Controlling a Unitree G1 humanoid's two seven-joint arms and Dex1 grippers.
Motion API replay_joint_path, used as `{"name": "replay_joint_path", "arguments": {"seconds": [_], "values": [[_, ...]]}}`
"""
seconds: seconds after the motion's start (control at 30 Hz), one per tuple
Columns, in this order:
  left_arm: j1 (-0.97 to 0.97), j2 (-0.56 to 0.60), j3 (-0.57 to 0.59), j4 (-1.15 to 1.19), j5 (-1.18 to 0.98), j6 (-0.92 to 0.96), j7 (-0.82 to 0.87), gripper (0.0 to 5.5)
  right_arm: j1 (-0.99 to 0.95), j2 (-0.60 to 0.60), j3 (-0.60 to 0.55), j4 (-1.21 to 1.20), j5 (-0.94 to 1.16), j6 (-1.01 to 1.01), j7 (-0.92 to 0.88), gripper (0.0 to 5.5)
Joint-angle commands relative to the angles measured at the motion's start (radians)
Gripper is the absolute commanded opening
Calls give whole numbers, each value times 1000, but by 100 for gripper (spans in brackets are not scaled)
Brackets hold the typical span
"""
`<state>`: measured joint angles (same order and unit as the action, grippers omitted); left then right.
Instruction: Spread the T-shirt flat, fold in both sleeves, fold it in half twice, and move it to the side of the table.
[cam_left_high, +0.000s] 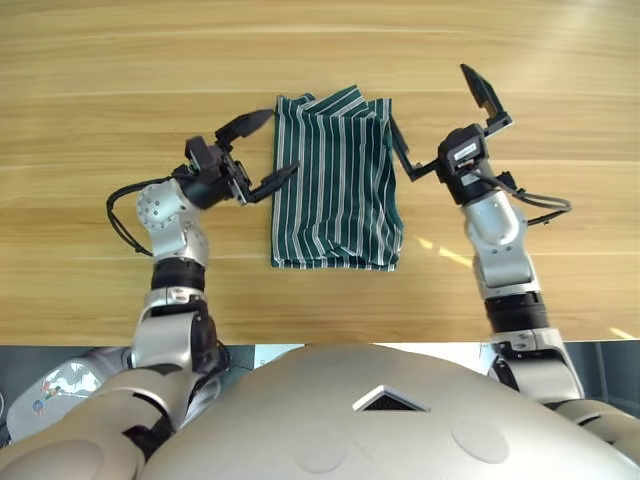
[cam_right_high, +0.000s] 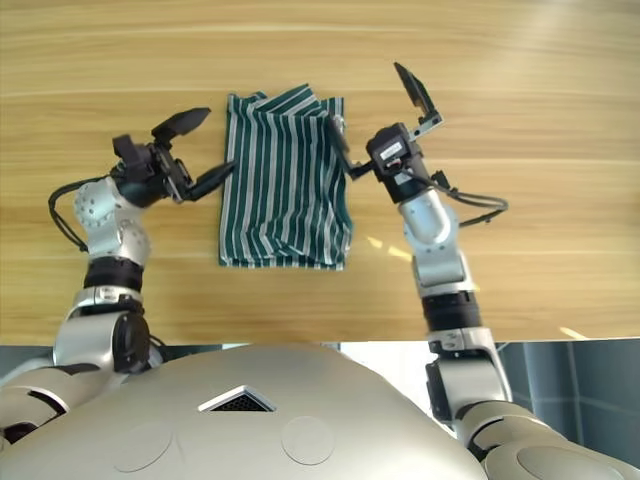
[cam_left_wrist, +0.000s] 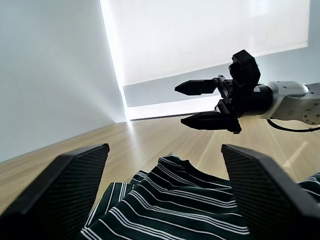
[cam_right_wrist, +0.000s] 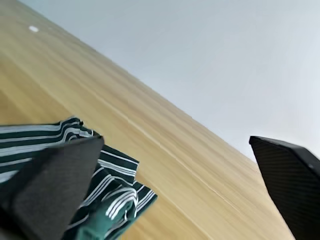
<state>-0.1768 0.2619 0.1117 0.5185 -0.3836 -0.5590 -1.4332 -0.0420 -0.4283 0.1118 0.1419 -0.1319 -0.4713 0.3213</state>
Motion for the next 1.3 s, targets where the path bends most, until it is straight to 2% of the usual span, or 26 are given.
{"name": "replay_joint_path", "arguments": {"seconds": [0.03, 0.23, 0.4, 0.6, 0.9, 1.3], "values": [[81, 106, -52, -131, 40, -14, -25, 418, 46, -134, -16, -54, 17, -44, 120, 538], [87, 157, -121, -130, 241, -136, 136, 418, 100, -144, 81, -121, 33, -61, 240, 538], [38, 192, -169, -59, 452, -222, 333, 418, 95, -113, 150, -137, 22, -64, 274, 538], [31, 233, -289, -3, 682, -288, 505, 418, 67, -75, 201, -123, -15, -57, 273, 538], [74, 282, -452, -31, 749, -302, 576, 418, 53, -72, 223, -87, -52, -52, 275, 538], [7, 325, -529, 49, 863, -276, 762, 418, 143, -231, 221, 30, -81, -86, 359, 538]]}}
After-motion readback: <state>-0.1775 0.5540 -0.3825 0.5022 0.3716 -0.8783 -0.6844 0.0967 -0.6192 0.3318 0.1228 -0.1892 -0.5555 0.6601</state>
